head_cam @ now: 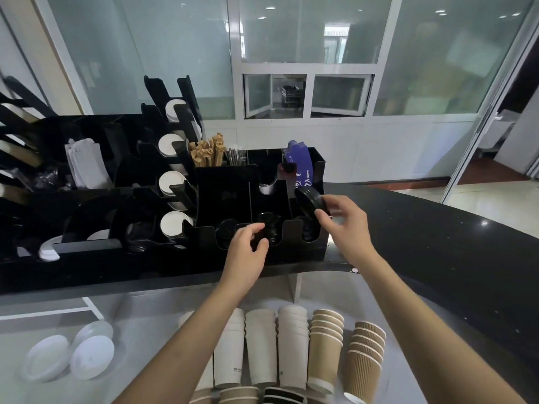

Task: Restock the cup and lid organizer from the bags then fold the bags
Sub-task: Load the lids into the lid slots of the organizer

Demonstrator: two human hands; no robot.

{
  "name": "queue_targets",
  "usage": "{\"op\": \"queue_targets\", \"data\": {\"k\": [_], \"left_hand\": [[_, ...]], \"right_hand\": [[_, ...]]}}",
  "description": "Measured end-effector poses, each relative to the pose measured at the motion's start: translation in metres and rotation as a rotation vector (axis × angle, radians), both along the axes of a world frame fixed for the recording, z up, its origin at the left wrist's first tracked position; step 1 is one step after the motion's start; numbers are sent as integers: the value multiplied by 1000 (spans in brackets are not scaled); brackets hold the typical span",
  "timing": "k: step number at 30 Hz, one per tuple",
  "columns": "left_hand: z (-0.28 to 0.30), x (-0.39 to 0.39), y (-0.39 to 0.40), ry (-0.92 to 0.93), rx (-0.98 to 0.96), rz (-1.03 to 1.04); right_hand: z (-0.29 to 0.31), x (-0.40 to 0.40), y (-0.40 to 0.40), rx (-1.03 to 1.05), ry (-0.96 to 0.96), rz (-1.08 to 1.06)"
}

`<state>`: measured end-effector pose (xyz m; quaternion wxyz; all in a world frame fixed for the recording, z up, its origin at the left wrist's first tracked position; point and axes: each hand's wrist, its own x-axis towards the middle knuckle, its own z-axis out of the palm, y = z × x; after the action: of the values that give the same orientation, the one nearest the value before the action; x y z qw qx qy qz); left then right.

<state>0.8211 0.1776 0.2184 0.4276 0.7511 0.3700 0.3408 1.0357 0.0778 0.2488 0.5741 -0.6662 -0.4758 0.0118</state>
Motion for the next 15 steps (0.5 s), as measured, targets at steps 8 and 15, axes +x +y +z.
{"op": "queue_targets", "data": {"k": [8, 15], "left_hand": [[-6, 7, 20, 426, 330, -22], [-7, 8, 26, 602, 473, 38]], "right_hand": [[-15, 42, 40, -360, -386, -42], [-28, 50, 50, -572, -840, -94]]}}
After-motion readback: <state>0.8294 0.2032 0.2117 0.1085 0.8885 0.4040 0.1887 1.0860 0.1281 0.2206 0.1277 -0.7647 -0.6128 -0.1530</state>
